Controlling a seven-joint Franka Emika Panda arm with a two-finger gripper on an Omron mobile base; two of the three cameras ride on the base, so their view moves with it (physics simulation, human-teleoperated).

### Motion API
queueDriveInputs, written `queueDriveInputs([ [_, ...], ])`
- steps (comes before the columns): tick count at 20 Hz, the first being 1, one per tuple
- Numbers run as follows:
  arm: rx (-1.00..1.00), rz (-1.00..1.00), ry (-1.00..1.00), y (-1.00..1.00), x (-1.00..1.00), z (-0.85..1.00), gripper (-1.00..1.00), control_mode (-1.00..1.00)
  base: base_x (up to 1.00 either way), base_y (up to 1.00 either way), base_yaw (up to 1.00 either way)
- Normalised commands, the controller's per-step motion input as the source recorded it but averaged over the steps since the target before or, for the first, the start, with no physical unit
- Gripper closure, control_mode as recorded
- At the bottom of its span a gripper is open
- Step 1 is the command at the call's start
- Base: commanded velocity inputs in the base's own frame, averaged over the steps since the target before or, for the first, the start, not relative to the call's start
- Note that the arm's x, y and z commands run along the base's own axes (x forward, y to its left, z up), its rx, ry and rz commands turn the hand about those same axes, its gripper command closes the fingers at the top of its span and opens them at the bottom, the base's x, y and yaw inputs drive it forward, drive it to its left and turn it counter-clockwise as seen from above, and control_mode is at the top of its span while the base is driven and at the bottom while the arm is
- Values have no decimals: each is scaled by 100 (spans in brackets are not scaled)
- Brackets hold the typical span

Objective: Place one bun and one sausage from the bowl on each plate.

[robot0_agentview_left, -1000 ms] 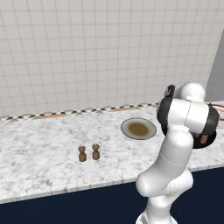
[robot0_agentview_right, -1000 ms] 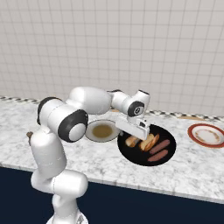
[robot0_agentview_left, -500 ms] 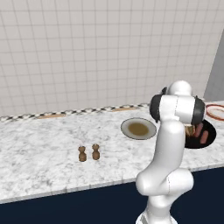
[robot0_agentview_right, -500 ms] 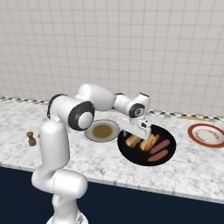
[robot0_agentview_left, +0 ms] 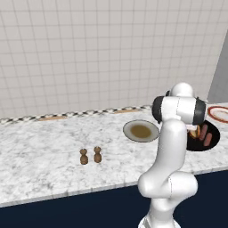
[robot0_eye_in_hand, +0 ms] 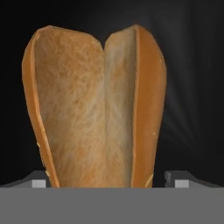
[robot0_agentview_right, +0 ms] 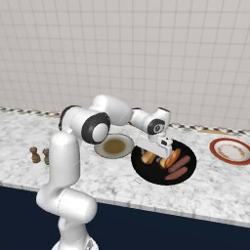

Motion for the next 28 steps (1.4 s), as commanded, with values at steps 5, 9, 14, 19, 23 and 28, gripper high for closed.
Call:
queueDriveInputs([
  [5, -2, 0, -2, 0, -1, -17, 100, -100, 0, 0, 0],
  [9, 0, 0, -4, 1, -44, 27, 100, -100, 0, 0, 0],
  [14, 0, 10, -18, 53, -64, 96, 100, -100, 0, 0, 0],
  [19, -2, 15, -3, 100, -15, 83, 100, -100, 0, 0, 0],
  [23, -3, 2, 0, 100, 0, 18, 100, -100, 0, 0, 0],
  [28, -4, 0, 0, 100, 22, -3, 100, -100, 0, 0, 0],
])
